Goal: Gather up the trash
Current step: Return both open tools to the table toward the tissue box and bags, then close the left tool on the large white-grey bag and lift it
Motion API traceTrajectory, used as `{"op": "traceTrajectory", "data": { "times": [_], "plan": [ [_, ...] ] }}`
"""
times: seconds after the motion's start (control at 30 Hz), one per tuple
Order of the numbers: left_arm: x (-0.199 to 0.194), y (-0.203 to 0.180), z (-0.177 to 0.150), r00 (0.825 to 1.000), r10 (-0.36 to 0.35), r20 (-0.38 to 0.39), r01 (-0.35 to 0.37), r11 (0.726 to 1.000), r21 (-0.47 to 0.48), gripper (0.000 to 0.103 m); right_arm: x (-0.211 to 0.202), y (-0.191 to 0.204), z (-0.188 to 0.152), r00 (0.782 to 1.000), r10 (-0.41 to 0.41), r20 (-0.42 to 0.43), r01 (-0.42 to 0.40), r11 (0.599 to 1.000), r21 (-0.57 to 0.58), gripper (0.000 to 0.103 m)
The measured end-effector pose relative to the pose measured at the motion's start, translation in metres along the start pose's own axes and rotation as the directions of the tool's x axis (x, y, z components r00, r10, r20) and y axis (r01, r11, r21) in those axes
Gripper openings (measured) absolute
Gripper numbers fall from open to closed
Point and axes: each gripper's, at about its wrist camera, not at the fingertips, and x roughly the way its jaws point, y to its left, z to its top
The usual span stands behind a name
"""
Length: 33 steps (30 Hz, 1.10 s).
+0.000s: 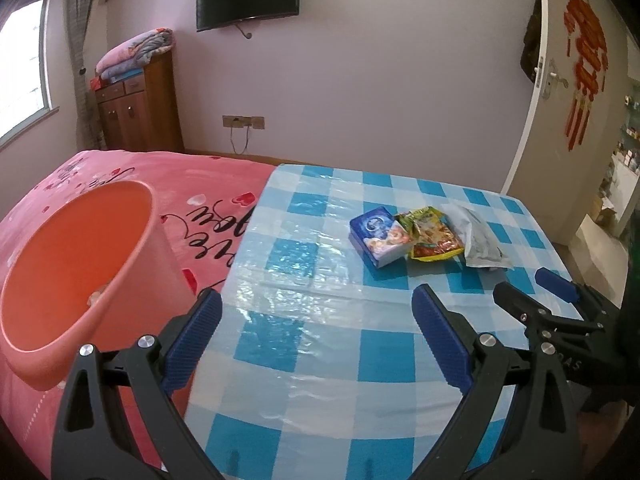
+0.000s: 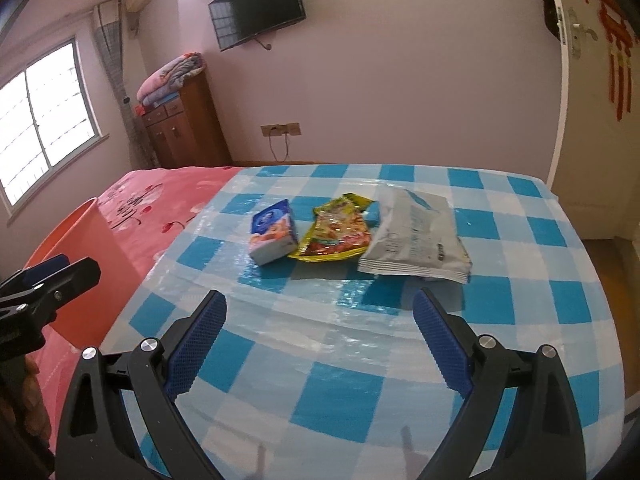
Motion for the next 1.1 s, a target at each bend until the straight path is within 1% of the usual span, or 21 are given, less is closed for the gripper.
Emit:
{"op": "traceTrajectory", "data": {
  "times": [0.57, 0.87, 1.1],
  "plan": [
    [0.025, -0.047, 0.007, 0.999, -0.015, -0.035, 0.017, 0.998, 0.068, 0.096, 0.013, -0.046, -0.008, 0.999, -0.048, -0.006, 0.048, 0.997, 0.055, 0.093],
    [0.045, -0.069, 0.013, 0.998, -0.028, -0.051, 0.032, 0.997, 0.071, 0.096, 0.02, -0.064, -0.011, 0.997, -0.074, -0.01, 0.074, 0.996, 0.058, 0.093],
    [0.061, -0.087, 0.019, 0.998, -0.043, -0.056, 0.047, 0.996, 0.081, 0.096, 0.027, -0.086, -0.013, 0.996, -0.086, -0.029, 0.089, 0.991, 0.104, 0.093]
  ]
}}
